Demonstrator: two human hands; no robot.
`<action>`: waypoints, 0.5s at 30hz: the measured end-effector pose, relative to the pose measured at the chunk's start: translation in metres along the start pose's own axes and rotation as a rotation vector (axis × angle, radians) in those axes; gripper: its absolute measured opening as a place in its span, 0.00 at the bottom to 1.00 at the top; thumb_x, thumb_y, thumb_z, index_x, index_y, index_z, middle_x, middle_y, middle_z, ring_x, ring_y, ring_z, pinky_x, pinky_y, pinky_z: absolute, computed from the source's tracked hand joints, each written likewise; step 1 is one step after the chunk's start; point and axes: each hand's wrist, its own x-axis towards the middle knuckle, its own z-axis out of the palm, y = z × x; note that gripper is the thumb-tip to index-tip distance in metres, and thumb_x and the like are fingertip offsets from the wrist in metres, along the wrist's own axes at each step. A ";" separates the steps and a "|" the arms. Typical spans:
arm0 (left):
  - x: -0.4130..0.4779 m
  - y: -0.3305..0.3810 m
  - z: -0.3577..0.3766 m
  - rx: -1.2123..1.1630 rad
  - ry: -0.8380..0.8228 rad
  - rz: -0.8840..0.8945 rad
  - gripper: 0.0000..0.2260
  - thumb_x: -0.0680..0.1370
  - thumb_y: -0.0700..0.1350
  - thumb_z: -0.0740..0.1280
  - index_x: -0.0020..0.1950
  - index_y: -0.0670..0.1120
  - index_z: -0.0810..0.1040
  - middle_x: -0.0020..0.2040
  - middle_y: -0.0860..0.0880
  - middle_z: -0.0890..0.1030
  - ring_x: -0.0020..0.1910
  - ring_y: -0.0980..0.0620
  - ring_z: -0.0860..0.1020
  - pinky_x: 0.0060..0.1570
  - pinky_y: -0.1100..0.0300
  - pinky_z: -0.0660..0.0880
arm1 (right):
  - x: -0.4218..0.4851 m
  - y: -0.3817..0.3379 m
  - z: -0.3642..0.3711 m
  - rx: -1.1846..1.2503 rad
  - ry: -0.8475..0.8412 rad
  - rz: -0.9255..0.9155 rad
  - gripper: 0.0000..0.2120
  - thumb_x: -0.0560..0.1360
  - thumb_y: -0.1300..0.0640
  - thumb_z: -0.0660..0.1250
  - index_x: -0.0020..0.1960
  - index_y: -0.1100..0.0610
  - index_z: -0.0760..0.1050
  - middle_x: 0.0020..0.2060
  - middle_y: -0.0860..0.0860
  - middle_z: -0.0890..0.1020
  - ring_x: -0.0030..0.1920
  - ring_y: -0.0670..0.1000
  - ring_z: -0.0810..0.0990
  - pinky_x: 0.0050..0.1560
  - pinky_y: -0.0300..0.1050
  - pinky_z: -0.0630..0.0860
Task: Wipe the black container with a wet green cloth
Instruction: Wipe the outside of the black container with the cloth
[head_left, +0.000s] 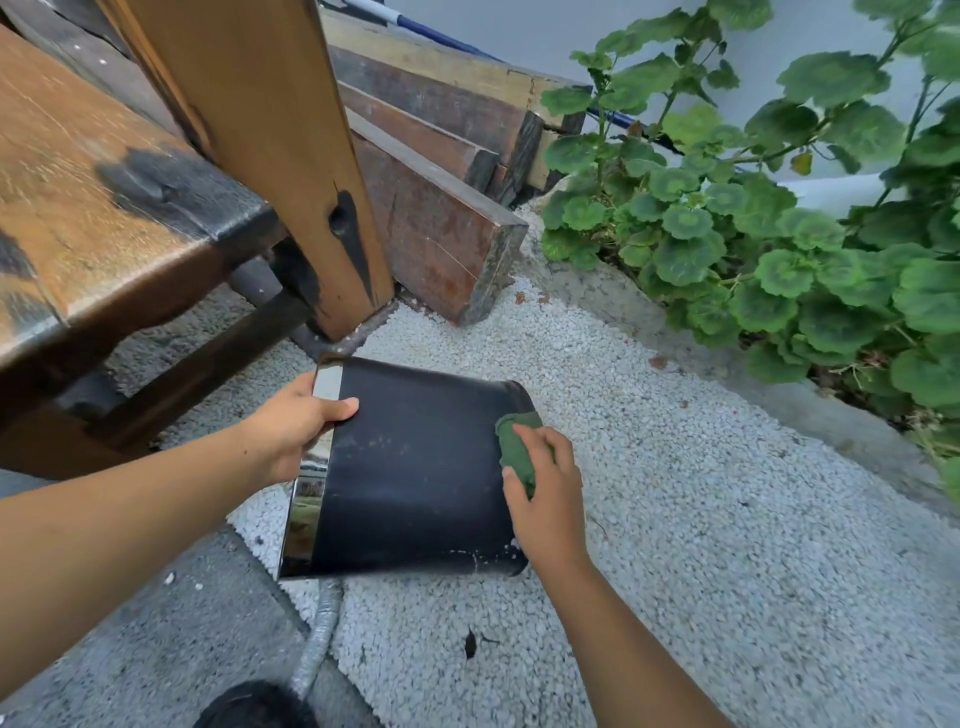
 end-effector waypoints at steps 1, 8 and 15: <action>-0.001 0.001 0.000 0.014 -0.010 0.004 0.09 0.82 0.33 0.64 0.52 0.47 0.77 0.38 0.48 0.88 0.34 0.50 0.87 0.30 0.56 0.82 | -0.005 0.000 0.002 -0.005 0.023 0.008 0.23 0.79 0.57 0.68 0.73 0.50 0.71 0.71 0.46 0.66 0.66 0.51 0.71 0.63 0.40 0.69; -0.002 0.001 0.002 0.051 0.005 0.014 0.08 0.81 0.34 0.65 0.56 0.45 0.77 0.42 0.46 0.88 0.37 0.49 0.86 0.33 0.56 0.82 | -0.035 0.010 0.013 -0.031 0.079 0.001 0.23 0.79 0.57 0.68 0.74 0.50 0.71 0.73 0.47 0.65 0.68 0.50 0.69 0.64 0.41 0.69; -0.010 -0.006 0.002 0.018 0.032 0.027 0.09 0.80 0.36 0.68 0.60 0.42 0.79 0.51 0.41 0.86 0.35 0.50 0.86 0.31 0.57 0.83 | -0.056 0.012 0.024 -0.034 0.155 -0.005 0.24 0.78 0.60 0.69 0.73 0.50 0.72 0.73 0.47 0.66 0.67 0.51 0.69 0.60 0.40 0.70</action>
